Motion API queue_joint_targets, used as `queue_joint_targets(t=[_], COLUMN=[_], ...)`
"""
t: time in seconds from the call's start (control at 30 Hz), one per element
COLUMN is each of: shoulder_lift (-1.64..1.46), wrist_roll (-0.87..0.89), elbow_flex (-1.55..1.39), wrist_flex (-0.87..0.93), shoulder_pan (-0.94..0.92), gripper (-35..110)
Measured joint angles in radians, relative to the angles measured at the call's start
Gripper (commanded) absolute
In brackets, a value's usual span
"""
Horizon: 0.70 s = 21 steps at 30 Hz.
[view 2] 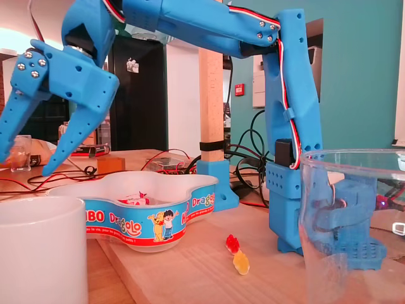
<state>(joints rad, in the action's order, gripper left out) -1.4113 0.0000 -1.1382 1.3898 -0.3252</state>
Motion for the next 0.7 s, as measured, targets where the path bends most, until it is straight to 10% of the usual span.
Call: queue_joint_targets(t=[0.7], shoulder_lift=[-0.025], wrist_roll=[0.017], elbow_flex=[0.057], wrist_flex=[0.0], shoulder_pan=[0.181], gripper=[23])
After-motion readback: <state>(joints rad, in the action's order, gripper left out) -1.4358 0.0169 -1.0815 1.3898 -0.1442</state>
